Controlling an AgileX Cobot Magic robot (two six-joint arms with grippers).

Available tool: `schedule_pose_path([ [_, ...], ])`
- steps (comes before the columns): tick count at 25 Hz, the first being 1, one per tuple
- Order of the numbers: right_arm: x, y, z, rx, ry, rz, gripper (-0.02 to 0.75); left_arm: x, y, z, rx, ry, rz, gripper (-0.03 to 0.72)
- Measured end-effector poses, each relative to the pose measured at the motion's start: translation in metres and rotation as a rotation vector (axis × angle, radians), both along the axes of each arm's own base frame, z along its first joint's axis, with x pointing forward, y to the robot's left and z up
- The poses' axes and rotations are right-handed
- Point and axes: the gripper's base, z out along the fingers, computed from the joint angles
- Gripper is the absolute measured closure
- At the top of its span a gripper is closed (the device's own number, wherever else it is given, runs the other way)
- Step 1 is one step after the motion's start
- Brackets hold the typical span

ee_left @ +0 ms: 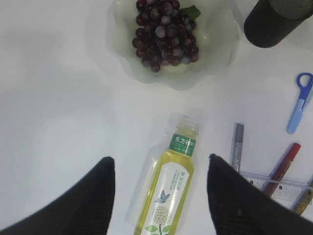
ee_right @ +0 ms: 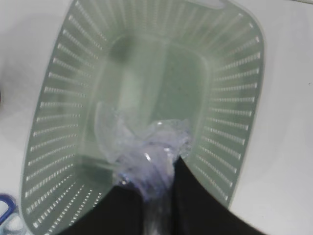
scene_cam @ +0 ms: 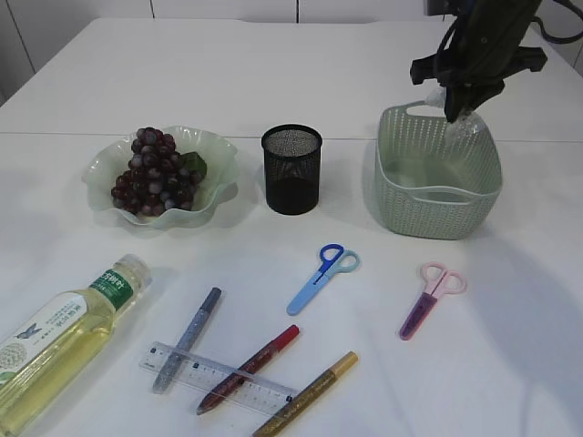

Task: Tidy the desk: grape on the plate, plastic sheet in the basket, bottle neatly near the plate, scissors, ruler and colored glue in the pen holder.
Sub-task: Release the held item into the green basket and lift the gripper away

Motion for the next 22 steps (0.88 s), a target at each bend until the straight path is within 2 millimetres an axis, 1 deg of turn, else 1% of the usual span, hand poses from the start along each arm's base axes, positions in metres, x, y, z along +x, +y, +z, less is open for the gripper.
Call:
schedule_pose_path([
  [13,0.0,0.0003,0.0,0.004,0.001,0.0,0.527,0.0,0.0,0.0,0.0,0.0,0.0,0.253],
  [15,-0.0001,0.0006,0.0,0.007,0.001,0.0,0.473,0.0,0.0,0.0,0.0,0.0,0.0,0.253],
  [18,-0.0001,0.0008,-0.0001,0.009,0.001,0.0,0.358,0.0,0.0,0.0,0.0,0.0,0.0,0.253],
  [20,-0.0001,0.0006,0.0,0.007,0.001,0.0,0.325,0.0,0.0,0.0,0.0,0.0,0.0,0.253],
  [22,0.0,-0.0002,0.0,-0.003,0.0,0.0,0.312,0.0,0.0,0.0,0.0,0.0,0.0,0.253],
])
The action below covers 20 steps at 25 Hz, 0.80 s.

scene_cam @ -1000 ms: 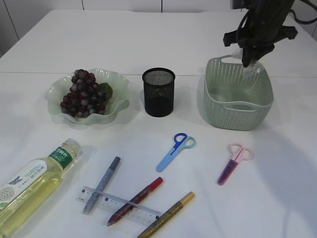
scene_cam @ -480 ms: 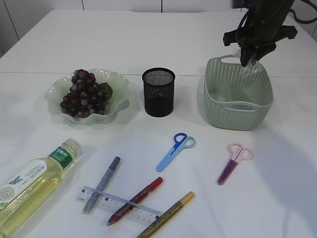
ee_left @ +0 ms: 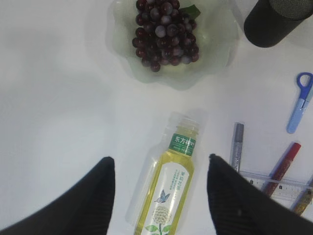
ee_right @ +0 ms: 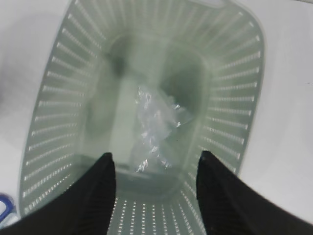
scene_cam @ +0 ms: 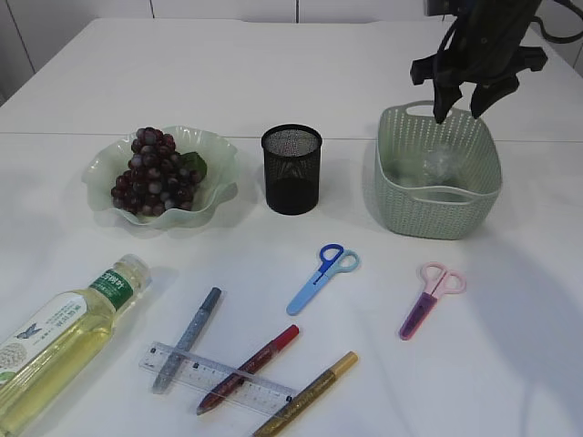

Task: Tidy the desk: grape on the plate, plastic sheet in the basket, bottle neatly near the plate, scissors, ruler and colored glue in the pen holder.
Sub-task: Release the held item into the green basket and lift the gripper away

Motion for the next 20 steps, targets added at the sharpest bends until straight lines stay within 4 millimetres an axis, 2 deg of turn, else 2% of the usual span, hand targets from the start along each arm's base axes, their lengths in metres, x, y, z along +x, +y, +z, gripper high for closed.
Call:
schedule_pose_path([
  [20,-0.0001,0.0008,-0.0001,0.01,0.001,-0.002,0.308,-0.0008,-0.0001,-0.0005,0.012,0.007,-0.021,0.253],
])
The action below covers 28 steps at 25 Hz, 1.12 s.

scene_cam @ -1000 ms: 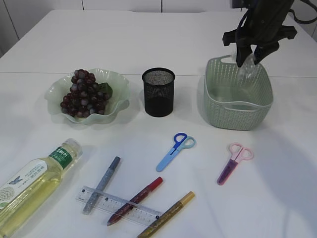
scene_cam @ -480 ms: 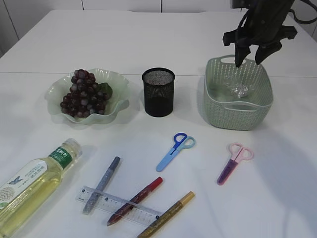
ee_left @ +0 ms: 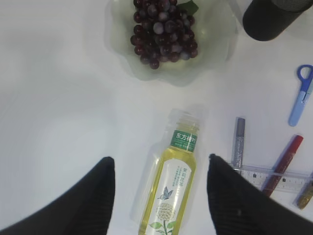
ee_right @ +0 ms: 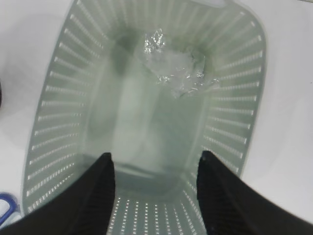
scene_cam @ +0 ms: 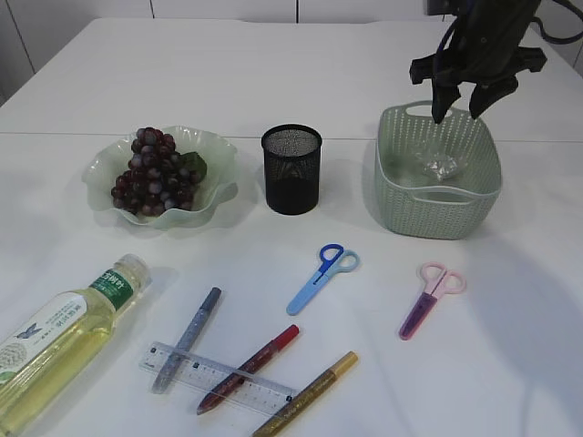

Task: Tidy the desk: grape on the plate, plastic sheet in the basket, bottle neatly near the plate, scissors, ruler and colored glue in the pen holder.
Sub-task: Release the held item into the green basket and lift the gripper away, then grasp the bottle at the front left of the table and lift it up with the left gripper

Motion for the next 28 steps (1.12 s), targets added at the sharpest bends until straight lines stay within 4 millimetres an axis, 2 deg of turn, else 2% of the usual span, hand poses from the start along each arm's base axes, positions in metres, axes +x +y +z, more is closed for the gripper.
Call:
schedule_pose_path([
  [6,-0.001,0.004,0.0,0.052,0.007,-0.009,0.308,0.003,-0.006,-0.005,-0.006,0.019,-0.085,0.251],
  [9,-0.001,0.007,0.0,0.083,0.012,-0.011,0.308,0.006,-0.008,-0.019,0.004,0.071,-0.1,0.251],
  [14,-0.001,0.007,0.0,0.086,0.012,-0.01,0.308,0.004,-0.007,-0.056,0.031,0.195,-0.104,0.25],
  [19,-0.004,0.005,-0.002,0.067,0.026,-0.01,0.307,0.006,-0.008,-0.065,0.041,0.223,-0.111,0.237],
  [23,-0.017,0.006,0.013,0.098,0.017,-0.008,0.307,0.006,-0.008,-0.065,0.041,0.223,-0.112,0.23],
  [28,-0.048,0.001,0.045,0.094,-0.01,-0.004,0.307,0.006,-0.009,-0.065,0.034,0.224,-0.114,0.228],
])
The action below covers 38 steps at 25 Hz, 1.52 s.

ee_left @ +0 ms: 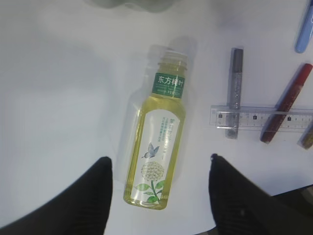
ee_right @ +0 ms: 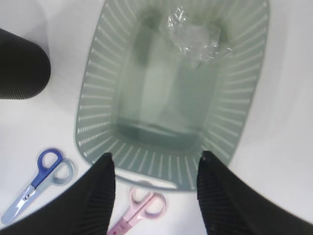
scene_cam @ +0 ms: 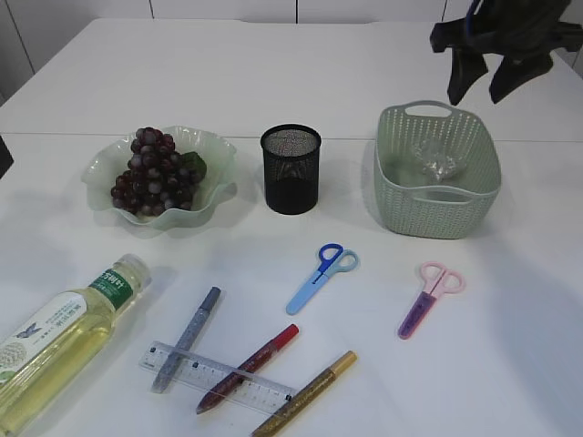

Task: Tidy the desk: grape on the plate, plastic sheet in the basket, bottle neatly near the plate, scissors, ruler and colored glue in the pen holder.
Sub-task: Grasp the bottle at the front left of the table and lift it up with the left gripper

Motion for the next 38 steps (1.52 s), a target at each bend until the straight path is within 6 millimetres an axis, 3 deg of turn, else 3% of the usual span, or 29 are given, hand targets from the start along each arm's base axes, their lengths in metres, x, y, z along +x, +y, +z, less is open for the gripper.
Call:
schedule_pose_path([
  [4,-0.037,-0.003,0.019,0.023,0.006,0.001,0.307,0.0,0.0,0.0,0.0,-0.001,-0.012,0.207],
  [10,-0.109,-0.008,0.046,0.086,-0.005,0.006,0.307,0.006,-0.002,-0.008,0.022,0.02,-0.066,0.141],
  [16,-0.168,-0.017,0.053,0.092,-0.018,0.004,0.307,0.021,-0.007,-0.03,0.04,0.093,-0.077,0.117],
  [20,-0.202,-0.021,0.055,0.098,-0.043,0.006,0.307,0.02,-0.008,-0.048,0.054,0.148,-0.085,0.115],
  [27,-0.244,-0.027,0.06,0.106,-0.101,0.008,0.307,0.009,-0.018,-0.078,0.092,0.176,-0.151,0.115],
  [33,-0.261,-0.029,0.069,0.12,-0.149,0.01,0.307,0.016,-0.019,-0.089,0.115,0.14,-0.186,0.115],
  [38,-0.273,-0.03,0.076,0.141,-0.191,0.012,0.307,0.019,-0.018,-0.101,0.15,0.207,-0.198,0.115],
])
